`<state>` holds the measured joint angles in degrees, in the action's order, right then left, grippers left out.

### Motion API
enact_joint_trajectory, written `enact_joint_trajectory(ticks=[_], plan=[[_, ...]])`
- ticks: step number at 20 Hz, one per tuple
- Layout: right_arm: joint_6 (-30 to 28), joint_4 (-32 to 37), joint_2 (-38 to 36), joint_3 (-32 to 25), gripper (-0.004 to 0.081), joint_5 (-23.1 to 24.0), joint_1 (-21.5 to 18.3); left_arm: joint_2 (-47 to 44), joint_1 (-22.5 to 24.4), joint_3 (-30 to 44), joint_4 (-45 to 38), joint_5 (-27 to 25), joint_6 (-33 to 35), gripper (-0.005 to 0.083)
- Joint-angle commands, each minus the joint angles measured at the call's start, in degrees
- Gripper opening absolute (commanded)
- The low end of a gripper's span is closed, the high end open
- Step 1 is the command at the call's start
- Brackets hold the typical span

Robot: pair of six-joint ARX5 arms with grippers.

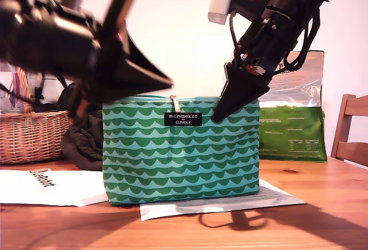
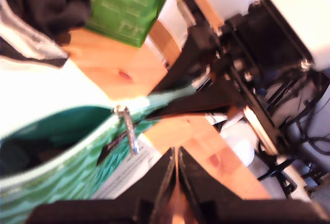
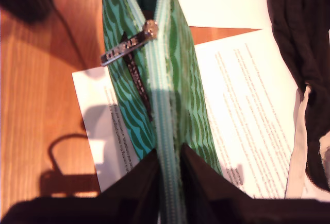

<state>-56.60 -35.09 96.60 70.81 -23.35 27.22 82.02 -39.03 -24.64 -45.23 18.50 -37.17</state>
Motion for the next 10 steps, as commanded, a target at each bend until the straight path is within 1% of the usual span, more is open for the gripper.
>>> enact_joint_trajectory(ticks=[1, 3, 4, 8, 10], plan=[[1.81, 0.35, 0.13, -0.50, 0.0054, -0.22, 0.50, 3.56, -0.15, 0.76, -2.89, 0.13, -2.47, -0.0024], [3.80, 0.98, 0.13, -0.50, 0.0024, -0.37, 0.52, 6.34, -0.42, 0.76, -5.68, 0.17, -3.43, -0.0024], [4.35, 1.14, 0.13, -0.50, -0.0013, -0.55, 0.52, 7.48, -0.50, 0.76, -6.69, 0.07, -3.82, -0.0024], [4.39, 1.01, 0.13, -0.50, -0.0013, -2.25, 0.66, 12.13, -0.48, 0.72, -11.17, -1.11, -4.35, -0.0024], [4.42, 1.03, 0.13, -0.50, -0.0013, -2.25, 0.79, 14.05, -0.52, 0.68, -13.73, -2.95, -5.11, -0.0024]])
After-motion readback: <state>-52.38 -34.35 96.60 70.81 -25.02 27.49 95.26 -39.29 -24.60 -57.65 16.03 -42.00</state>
